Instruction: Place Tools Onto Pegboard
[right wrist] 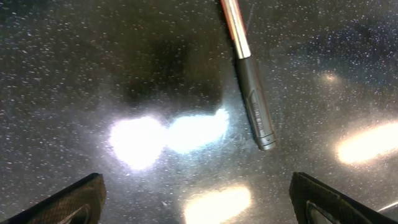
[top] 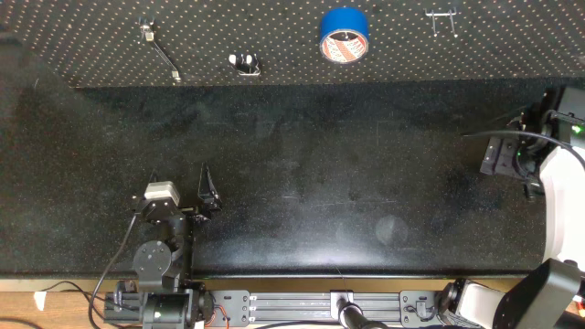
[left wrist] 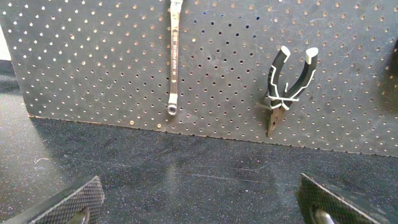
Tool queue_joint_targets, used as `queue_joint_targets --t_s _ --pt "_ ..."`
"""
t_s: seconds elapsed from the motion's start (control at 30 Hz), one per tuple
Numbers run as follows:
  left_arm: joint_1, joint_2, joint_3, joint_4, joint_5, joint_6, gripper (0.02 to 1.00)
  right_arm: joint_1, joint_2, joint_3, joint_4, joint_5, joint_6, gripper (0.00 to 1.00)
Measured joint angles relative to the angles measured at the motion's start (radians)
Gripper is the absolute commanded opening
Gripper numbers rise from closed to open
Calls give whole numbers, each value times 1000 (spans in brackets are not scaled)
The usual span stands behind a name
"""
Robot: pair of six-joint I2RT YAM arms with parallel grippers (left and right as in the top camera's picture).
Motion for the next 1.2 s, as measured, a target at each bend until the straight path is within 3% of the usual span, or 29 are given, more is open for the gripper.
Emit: queue_joint_targets --t_s 0.13,0.23,0.4,1.1,1.13,1.17,1.2 --pt "0 0 0 0 0 0 996 -66 38 0 24 -11 -119 969" --pt "0 0 0 0 0 0 996 -125 78 -1 90 -112 -315 969" --pt "0 0 0 0 0 0 996 -183 180 -1 133 -165 -452 969" --pt "0 0 0 0 0 0 998 -243 281 -2 155 -141 -539 972" --pt "0 0 0 0 0 0 996 -243 281 -2 155 -141 -540 930" --pt "0 0 0 0 0 0 996 -243 282 -2 155 -141 -541 588" --pt "0 0 0 0 0 0 996 -243 283 -1 157 -141 -542 369"
